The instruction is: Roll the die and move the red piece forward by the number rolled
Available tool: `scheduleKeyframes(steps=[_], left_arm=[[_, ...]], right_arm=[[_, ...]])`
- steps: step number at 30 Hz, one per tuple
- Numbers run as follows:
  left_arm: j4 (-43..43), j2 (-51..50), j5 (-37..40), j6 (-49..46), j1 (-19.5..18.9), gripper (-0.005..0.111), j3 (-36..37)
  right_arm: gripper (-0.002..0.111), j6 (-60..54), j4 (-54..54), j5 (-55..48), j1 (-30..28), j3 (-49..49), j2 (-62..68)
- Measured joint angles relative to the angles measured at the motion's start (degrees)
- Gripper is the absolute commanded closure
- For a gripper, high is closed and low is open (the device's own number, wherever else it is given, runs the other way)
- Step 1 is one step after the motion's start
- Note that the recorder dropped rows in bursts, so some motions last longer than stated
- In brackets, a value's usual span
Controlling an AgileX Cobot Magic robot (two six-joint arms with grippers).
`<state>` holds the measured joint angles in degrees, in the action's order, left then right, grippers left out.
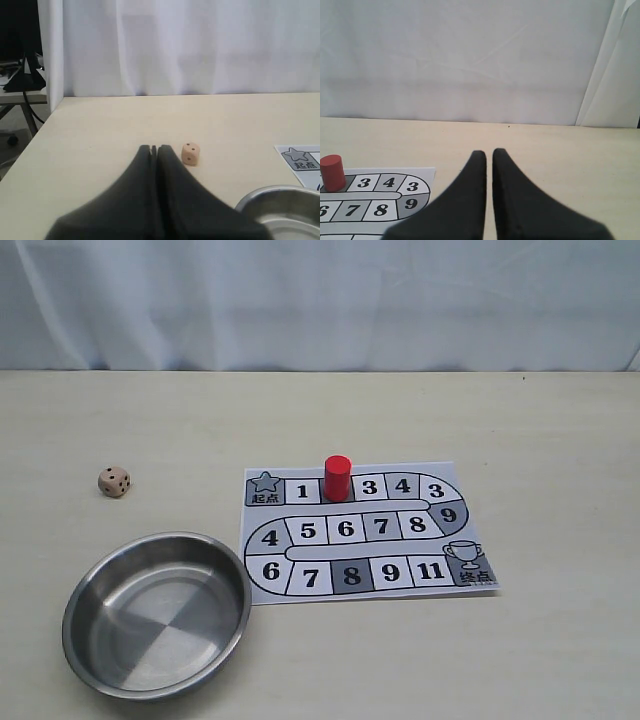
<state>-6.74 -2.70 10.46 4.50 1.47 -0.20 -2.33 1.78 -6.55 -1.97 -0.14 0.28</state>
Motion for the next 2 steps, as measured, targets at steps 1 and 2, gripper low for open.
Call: scheduleKeyframes(steps=[1,2], left_arm=[[0.0,0.0,0.0,0.0,0.0,0.107,0.0],[0.0,0.0,0.0,0.0,0.0,0.107,0.0]], right_arm=[[0.104,0.0,0.0,0.0,0.0,0.0,0.0],[0.104,0.0,0.0,0.0,0.0,0.0,0.0]])
